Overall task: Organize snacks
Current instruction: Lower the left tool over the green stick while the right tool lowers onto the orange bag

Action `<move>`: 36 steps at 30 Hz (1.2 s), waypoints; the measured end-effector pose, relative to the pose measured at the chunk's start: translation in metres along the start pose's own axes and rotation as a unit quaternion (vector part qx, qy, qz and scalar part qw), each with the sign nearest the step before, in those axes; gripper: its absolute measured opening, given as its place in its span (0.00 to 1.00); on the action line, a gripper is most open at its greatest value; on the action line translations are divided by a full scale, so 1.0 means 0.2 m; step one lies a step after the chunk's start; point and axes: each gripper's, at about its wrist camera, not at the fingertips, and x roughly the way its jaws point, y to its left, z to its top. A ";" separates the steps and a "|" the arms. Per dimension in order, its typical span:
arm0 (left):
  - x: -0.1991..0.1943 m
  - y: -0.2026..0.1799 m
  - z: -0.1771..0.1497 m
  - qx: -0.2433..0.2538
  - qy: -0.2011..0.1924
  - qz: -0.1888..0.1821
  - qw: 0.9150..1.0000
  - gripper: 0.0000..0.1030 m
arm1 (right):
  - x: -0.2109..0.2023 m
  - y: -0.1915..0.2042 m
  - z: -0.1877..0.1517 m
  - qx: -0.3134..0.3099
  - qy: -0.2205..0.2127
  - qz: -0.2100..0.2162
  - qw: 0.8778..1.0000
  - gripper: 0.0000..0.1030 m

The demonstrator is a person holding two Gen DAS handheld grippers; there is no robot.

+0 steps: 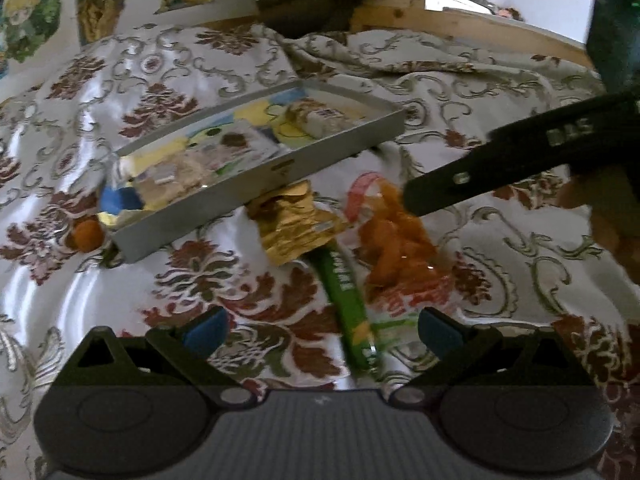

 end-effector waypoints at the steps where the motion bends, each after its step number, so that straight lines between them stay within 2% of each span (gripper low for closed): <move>1: 0.00 0.00 0.00 0.001 0.001 -0.006 1.000 1.00 | 0.02 0.00 0.00 0.000 0.003 0.003 1.000 0.90; 6: 0.02 -0.01 0.01 0.003 -0.002 -0.017 1.000 1.00 | 0.10 0.01 0.00 -0.014 0.024 0.005 1.000 0.83; 9: 0.03 0.00 0.01 -0.006 0.000 -0.018 1.000 0.99 | 0.15 0.04 -0.03 -0.034 0.038 -0.009 0.999 0.76; 15: 0.06 0.02 0.01 -0.020 0.014 -0.028 0.999 0.82 | 0.20 0.07 -0.05 -0.064 0.056 -0.023 0.996 0.59; 21: 0.06 0.01 0.01 -0.012 0.017 -0.038 0.999 0.74 | 0.24 0.09 -0.07 -0.093 0.060 -0.031 0.993 0.57; 24: 0.07 -0.01 0.01 -0.006 0.020 -0.041 0.999 0.64 | 0.24 0.10 -0.06 -0.112 0.062 -0.040 0.991 0.57; 31: 0.12 0.04 0.02 -0.046 0.034 -0.050 0.997 0.48 | 0.21 0.06 -0.02 -0.105 0.060 -0.055 0.991 0.57; 36: 0.16 0.06 0.04 -0.056 0.041 -0.044 0.997 0.43 | 0.21 0.06 -0.01 -0.105 0.065 -0.054 0.991 0.57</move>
